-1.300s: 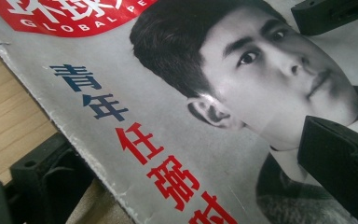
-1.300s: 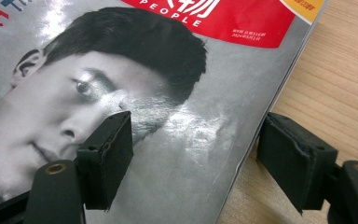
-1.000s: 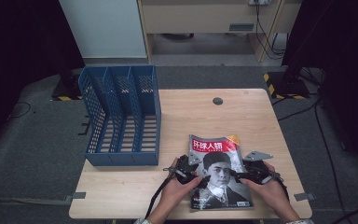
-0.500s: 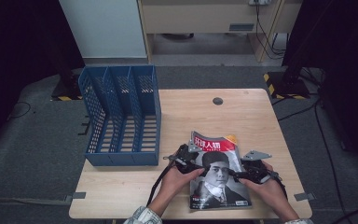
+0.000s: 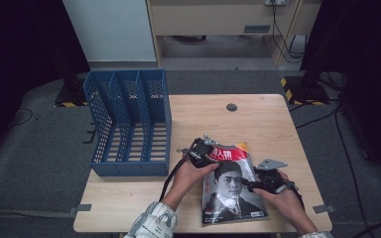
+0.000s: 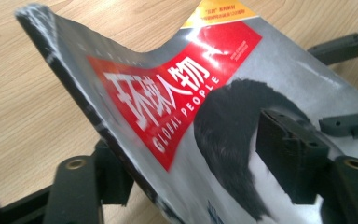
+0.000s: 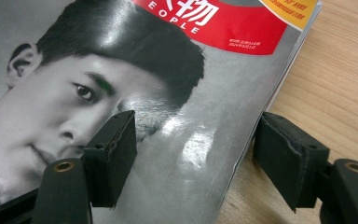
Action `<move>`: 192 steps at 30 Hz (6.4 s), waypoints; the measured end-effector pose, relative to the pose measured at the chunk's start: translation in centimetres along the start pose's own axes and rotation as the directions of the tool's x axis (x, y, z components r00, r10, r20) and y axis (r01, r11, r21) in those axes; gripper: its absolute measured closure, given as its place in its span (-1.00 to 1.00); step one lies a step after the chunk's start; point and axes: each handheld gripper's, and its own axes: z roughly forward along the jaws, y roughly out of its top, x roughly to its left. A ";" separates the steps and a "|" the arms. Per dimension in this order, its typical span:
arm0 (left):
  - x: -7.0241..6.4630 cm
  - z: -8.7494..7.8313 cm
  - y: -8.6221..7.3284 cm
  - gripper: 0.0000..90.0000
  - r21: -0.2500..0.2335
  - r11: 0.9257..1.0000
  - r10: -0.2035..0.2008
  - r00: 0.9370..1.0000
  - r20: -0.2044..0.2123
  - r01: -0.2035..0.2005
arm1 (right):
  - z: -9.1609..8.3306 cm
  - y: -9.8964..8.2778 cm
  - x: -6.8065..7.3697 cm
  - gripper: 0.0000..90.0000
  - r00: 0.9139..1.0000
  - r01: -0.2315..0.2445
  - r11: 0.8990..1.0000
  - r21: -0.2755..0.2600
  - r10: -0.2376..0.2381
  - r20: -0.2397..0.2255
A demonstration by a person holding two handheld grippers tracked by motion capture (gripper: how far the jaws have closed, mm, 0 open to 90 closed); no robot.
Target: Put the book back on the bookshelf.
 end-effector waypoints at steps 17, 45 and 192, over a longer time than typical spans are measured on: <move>0.8 1.0 2.3 0.20 0.021 1.000 0.006 0.999 0.048 -0.007 | 0.2 0.1 0.2 -0.28 1.000 0.026 1.000 -0.016 -0.026 -0.005; 1.2 1.2 2.9 0.75 0.084 0.996 -0.016 0.994 0.111 0.007 | 0.2 0.0 0.3 -0.30 0.999 0.043 0.999 -0.021 -0.043 -0.004; 5.9 -24.8 7.3 0.92 -0.274 0.912 -0.256 0.945 0.204 0.306 | -1.0 -1.4 -3.1 -0.39 0.992 -0.063 0.998 -0.022 0.065 0.111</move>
